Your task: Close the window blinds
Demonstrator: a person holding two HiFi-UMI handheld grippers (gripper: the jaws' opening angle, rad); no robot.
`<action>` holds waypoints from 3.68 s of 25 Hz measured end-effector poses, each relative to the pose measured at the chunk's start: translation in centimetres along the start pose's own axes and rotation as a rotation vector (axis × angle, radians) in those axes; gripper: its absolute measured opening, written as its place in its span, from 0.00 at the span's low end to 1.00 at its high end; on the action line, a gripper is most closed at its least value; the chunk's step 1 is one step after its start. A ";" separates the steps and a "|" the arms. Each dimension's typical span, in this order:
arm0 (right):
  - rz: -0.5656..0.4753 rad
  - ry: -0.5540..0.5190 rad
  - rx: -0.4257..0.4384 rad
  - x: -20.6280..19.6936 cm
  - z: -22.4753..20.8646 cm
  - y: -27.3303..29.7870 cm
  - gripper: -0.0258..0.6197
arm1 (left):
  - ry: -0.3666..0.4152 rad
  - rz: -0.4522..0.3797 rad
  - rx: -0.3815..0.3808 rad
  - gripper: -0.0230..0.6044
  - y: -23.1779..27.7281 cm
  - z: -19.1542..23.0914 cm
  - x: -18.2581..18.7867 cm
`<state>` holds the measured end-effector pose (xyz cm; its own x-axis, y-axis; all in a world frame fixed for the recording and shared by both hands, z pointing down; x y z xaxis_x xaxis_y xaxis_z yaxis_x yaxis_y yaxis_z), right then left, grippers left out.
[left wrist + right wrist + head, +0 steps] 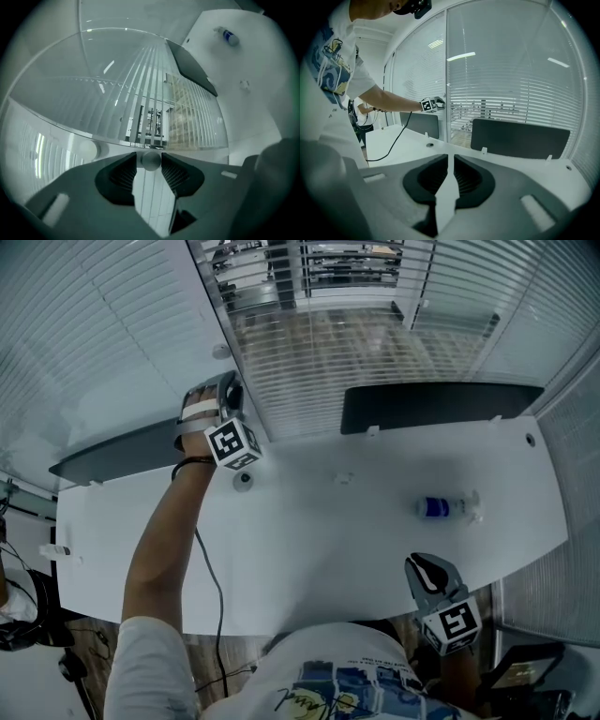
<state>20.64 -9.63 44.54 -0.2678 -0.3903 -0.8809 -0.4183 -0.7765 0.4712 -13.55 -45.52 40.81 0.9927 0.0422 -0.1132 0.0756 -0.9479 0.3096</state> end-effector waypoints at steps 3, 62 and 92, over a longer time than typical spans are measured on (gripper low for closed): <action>-0.007 0.004 -0.001 0.2 0.1 0.1 0.09 | 0.017 0.006 0.002 0.25 0.0 0.0 -0.1; -0.006 -0.007 0.008 0.1 -0.1 0.5 0.09 | -0.192 0.003 -0.013 0.25 0.1 -0.2 -0.1; -0.012 -0.003 0.007 0.2 -0.1 0.5 0.08 | -0.670 -0.104 0.014 0.33 -1.6 1.3 -0.8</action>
<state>20.44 -10.14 44.56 -0.2651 -0.3796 -0.8863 -0.4275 -0.7776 0.4610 -14.56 -44.46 39.17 0.7068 -0.0671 -0.7042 0.1617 -0.9538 0.2533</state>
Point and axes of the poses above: the fingertips, and each gripper's own axes: y forward along the fingers, z to its left, x out of its top, the point moved 6 cm from there along -y, backward along the fingers, and after that the axes turned 4 degrees about -x, right-handed, at the moved point
